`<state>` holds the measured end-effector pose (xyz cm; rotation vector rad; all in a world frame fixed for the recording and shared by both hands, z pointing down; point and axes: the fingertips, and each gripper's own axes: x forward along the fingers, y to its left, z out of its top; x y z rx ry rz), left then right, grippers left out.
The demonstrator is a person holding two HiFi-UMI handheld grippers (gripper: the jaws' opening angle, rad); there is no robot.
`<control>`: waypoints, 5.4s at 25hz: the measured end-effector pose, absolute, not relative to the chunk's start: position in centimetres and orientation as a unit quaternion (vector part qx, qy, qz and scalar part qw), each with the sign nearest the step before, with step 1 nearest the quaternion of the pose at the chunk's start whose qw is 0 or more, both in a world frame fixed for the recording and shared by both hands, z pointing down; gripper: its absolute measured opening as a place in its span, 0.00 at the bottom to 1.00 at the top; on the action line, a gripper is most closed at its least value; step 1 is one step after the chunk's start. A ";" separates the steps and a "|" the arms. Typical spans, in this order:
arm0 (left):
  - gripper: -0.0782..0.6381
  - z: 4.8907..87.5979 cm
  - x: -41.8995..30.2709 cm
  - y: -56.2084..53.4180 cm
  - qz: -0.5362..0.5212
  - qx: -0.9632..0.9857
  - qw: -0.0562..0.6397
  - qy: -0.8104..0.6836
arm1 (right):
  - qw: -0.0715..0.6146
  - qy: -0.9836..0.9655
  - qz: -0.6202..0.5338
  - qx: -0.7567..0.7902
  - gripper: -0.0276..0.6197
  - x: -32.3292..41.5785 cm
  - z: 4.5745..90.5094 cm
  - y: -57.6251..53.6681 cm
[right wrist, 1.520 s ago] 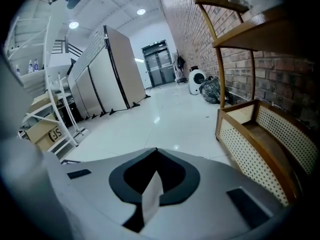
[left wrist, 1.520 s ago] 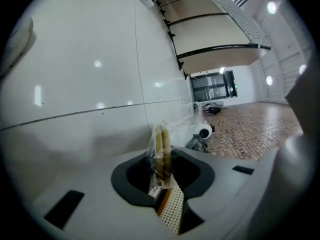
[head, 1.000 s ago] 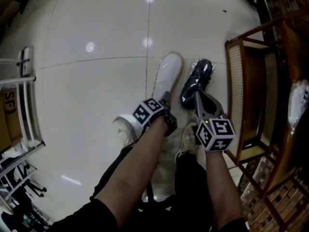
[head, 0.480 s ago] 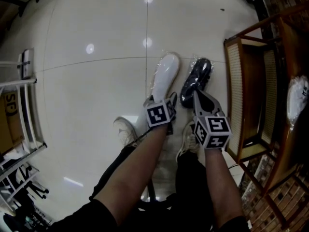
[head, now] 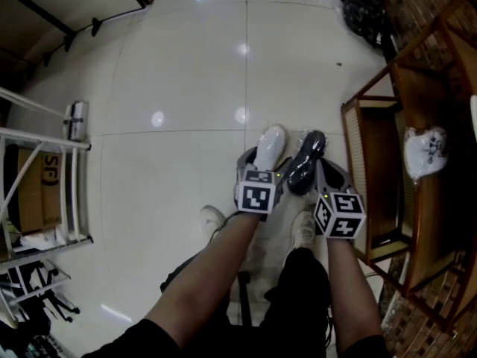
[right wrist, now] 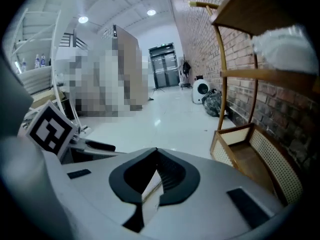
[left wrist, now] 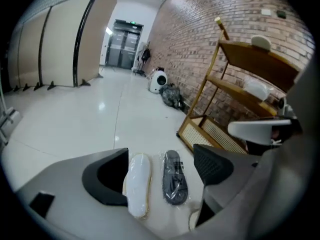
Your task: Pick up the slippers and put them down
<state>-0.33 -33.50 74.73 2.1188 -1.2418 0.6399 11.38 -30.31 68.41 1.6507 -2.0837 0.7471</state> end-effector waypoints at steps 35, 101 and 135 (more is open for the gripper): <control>0.69 23.1 -11.8 -17.3 -0.090 0.840 -0.002 -0.535 | -0.035 -0.776 -0.008 0.629 0.06 9.6 25.3 -13.9; 0.11 33.2 -8.0 8.5 -0.074 0.838 -0.023 -0.540 | -0.036 -0.795 -0.035 0.605 0.05 14.9 32.9 12.0; 0.11 33.1 -10.2 9.3 -0.059 0.829 -0.051 -0.554 | -0.027 -0.813 -0.025 0.582 0.05 11.9 33.6 10.9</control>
